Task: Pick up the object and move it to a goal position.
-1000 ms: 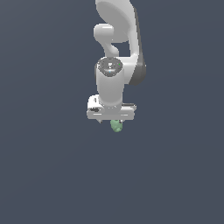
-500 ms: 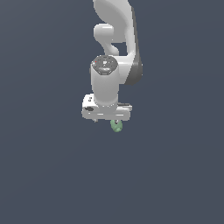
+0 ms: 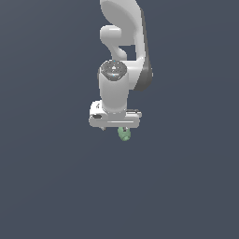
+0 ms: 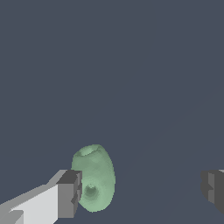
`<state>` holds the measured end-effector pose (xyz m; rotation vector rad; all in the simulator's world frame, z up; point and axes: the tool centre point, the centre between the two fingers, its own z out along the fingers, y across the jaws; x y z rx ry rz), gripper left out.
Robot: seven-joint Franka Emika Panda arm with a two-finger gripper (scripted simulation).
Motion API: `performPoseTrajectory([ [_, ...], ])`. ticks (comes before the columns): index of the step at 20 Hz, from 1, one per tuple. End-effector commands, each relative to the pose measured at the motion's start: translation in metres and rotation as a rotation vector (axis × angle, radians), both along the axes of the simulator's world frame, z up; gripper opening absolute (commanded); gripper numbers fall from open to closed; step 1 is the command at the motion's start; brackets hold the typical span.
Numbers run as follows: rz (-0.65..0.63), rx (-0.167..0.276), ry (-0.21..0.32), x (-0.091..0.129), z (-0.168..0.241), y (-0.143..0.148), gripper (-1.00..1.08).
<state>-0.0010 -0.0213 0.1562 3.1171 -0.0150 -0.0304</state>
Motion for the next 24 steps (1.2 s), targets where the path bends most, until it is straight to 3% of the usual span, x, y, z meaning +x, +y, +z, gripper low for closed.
performPoseTrajectory([
  [1, 0.025, 0.003, -0.001, -0.005, -0.006, 0.005, 1.00],
  [14, 0.212, 0.024, -0.015, -0.049, -0.043, 0.042, 1.00],
  [24, 0.232, 0.026, -0.016, -0.055, -0.050, 0.046, 1.00],
])
